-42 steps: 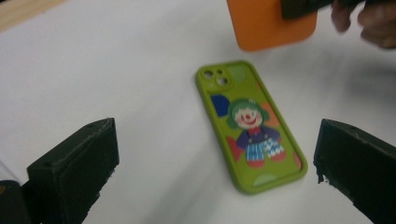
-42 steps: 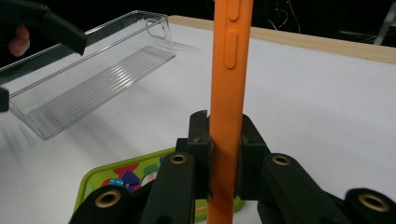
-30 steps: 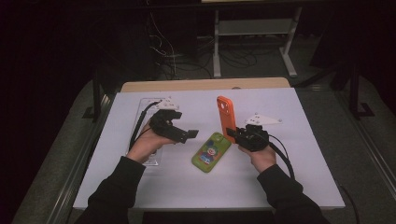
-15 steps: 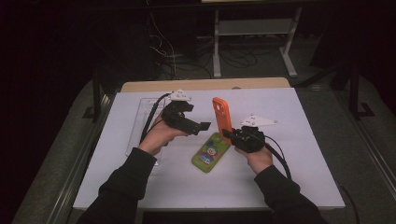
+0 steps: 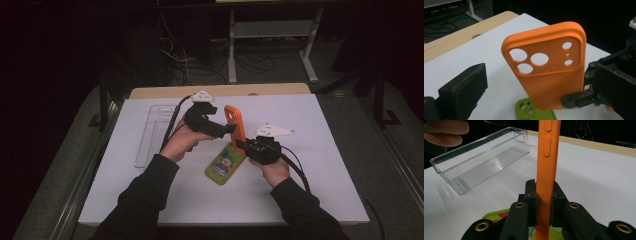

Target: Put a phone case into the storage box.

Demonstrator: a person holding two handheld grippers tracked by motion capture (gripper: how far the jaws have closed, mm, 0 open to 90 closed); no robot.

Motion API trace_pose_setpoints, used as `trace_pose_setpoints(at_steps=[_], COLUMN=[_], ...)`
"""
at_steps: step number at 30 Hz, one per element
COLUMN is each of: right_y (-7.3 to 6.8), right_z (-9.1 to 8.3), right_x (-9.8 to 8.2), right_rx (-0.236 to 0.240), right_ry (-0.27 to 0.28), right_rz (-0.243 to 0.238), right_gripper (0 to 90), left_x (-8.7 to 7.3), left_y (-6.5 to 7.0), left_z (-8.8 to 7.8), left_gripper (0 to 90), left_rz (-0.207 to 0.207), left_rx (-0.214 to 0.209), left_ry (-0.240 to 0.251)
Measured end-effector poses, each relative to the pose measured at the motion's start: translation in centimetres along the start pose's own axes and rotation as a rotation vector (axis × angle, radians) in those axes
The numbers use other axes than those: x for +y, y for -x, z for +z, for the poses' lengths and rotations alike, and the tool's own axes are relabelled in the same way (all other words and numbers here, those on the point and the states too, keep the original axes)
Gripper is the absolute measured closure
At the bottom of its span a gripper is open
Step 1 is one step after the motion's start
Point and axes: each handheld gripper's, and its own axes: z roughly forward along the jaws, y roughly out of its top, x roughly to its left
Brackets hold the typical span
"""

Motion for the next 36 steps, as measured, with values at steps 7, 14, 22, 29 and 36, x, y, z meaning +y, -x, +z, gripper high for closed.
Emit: trace_pose_setpoints(at_steps=[7,14,22,29,36], right_y=[-0.1,-0.5,-0.8,-0.9,-1.0], right_z=[0.0,0.2,0.3,0.4,0.6], right_x=[0.0,0.1,0.1,0.0,-0.1], right_rx=[0.008,0.028,0.042,0.041,0.039], right_ry=[0.007,0.011,0.018,0.011,0.000], right_rz=[0.000,-0.008,-0.016,-0.012,-0.011], right_gripper=[78.5,78.5,78.5,78.5,78.6], left_x=[-0.1,0.0,-0.1,-0.2,-0.2], left_y=[0.2,0.2,0.2,0.2,0.1], left_z=[0.9,1.5,1.8,1.9,2.0], left_gripper=[0.0,0.0,0.0,0.0,6.3], left_rz=[-0.007,-0.013,-0.037,-0.042,-0.064], left_rx=[-0.022,-0.032,-0.043,-0.051,-0.048], left_ry=[0.013,0.028,0.040,0.043,0.072])
